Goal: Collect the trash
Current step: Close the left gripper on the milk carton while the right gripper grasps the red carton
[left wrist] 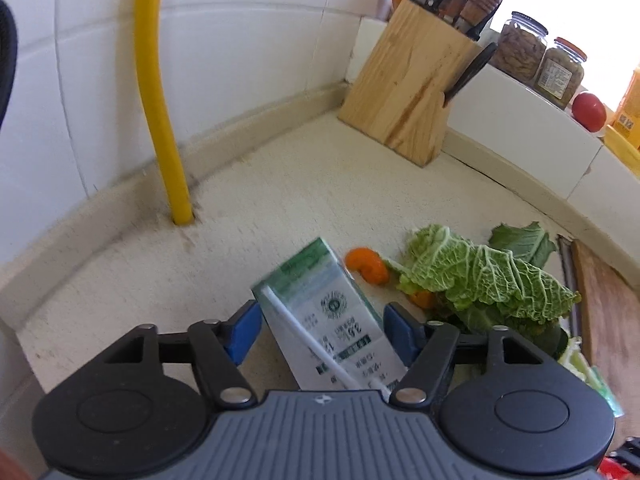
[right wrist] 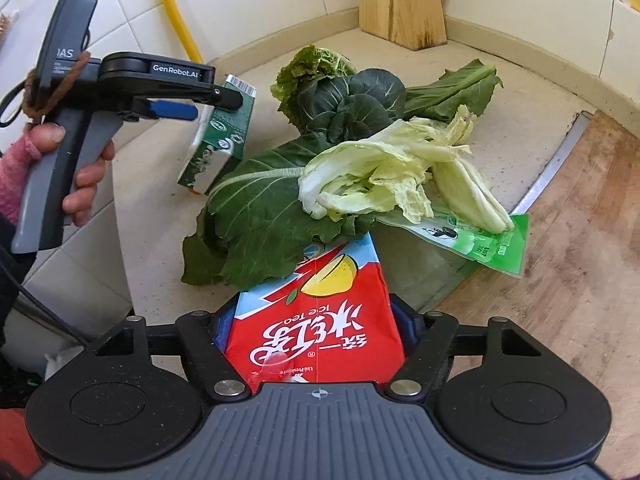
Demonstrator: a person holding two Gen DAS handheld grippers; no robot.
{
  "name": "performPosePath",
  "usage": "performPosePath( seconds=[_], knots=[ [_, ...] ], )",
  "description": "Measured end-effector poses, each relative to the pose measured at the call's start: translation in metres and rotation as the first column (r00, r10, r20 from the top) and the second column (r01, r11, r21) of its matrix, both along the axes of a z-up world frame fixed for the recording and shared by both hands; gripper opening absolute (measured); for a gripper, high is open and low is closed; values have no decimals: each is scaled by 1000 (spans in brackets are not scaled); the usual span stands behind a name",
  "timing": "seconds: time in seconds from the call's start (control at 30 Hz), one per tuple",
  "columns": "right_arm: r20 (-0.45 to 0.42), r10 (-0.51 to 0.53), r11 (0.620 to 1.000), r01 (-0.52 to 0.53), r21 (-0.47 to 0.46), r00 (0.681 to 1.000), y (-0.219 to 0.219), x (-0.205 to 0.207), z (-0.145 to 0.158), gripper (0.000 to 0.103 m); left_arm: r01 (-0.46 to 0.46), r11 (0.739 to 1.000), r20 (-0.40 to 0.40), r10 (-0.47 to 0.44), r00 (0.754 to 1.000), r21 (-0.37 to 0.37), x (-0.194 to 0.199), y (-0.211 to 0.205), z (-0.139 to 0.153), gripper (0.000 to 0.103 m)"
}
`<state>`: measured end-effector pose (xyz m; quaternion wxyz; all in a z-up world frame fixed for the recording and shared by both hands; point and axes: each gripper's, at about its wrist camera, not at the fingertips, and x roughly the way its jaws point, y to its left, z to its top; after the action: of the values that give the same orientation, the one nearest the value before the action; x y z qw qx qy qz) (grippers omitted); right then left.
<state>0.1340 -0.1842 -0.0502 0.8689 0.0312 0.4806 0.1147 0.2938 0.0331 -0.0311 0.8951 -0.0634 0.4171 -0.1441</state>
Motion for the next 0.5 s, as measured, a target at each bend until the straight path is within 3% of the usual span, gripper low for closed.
performPosePath(
  seconds=[0.23, 0.33, 0.4, 0.5],
  knots=[
    [14, 4, 999, -3, -41, 1000, 14, 10, -6, 87, 38, 999, -70, -37, 997, 9, 3, -17, -20, 78],
    [8, -13, 999, 13, -38, 1000, 15, 14, -12, 91, 47, 998, -49, -45, 998, 37, 2, -21, -23, 79],
    [4, -4, 1000, 4, -5, 1000, 15, 16, -14, 103, 47, 997, -38, -45, 998, 58, 3, -24, -24, 81],
    [6, 31, 999, -31, -14, 1000, 19, 20, -18, 103, 26, 997, -18, -25, 1000, 68, 6, -26, -25, 90]
  ],
)
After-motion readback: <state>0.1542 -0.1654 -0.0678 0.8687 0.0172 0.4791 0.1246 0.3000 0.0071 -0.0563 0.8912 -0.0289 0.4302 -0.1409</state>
